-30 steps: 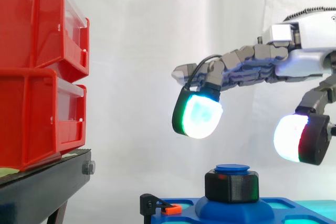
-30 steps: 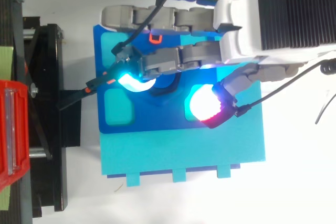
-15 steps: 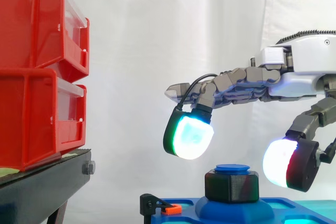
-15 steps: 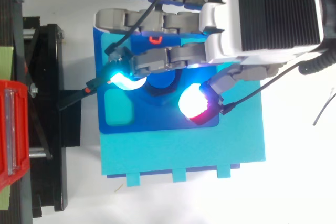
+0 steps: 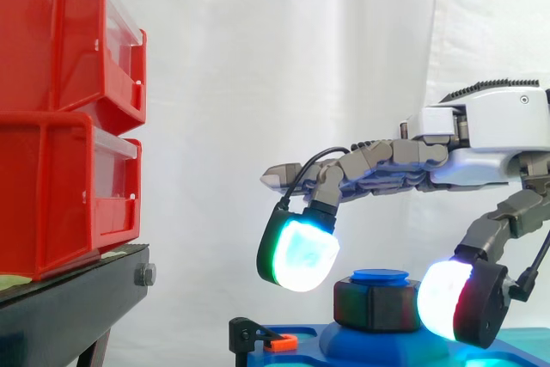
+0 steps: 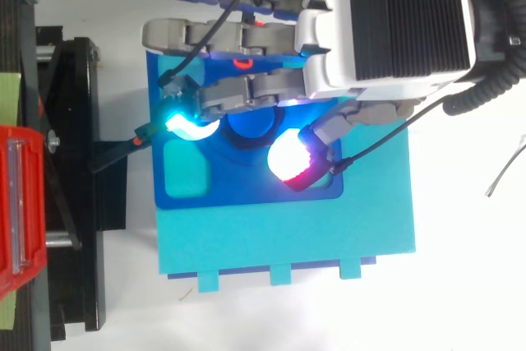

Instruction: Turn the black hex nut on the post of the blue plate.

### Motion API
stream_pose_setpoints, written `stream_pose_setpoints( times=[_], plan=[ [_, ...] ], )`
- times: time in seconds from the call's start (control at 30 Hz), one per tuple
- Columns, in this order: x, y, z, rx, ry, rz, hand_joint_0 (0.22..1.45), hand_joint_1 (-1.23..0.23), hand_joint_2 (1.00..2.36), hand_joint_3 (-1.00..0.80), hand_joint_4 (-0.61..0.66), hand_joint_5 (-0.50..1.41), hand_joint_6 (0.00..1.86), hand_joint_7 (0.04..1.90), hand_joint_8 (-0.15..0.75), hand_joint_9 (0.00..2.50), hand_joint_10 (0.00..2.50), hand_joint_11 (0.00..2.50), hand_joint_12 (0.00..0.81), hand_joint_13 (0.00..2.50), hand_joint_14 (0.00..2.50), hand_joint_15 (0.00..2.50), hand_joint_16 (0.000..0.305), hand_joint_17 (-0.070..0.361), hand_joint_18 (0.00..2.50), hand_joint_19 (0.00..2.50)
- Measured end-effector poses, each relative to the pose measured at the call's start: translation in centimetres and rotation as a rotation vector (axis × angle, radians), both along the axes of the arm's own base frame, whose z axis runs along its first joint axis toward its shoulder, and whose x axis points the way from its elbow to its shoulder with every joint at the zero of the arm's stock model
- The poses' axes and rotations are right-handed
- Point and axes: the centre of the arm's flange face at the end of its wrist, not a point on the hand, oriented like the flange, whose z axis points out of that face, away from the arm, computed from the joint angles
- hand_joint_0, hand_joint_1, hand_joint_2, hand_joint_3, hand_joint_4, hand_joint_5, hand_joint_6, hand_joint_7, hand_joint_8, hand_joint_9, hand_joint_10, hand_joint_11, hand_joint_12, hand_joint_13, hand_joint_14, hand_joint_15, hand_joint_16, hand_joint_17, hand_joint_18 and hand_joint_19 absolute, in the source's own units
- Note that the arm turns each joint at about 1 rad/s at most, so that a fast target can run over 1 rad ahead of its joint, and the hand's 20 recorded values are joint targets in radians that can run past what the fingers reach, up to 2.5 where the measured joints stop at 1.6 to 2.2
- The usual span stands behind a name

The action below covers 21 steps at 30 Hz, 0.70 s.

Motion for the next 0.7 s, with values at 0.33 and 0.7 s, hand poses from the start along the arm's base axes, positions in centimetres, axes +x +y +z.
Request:
stream_pose_setpoints(
  times=[0.33, 0.7],
  plan=[
    [0.1, 0.0, -0.3, 0.001, -0.002, 0.000, 0.49, -0.76, 1.00, -0.50, -0.07, -0.30, 0.50, 0.80, 0.045, 0.00, 0.00, 0.00, 0.241, 0.00, 0.00, 0.03, 0.032, 0.073, 0.00, 0.15],
    [0.5, -0.2, -1.2, 0.004, -0.008, 0.004, 0.48, -0.76, 1.00, -0.50, -0.06, -0.30, 0.50, 0.80, 0.048, 0.00, 0.00, 0.00, 0.243, 0.00, 0.00, 0.04, 0.033, 0.074, 0.00, 0.16]
  ],
)
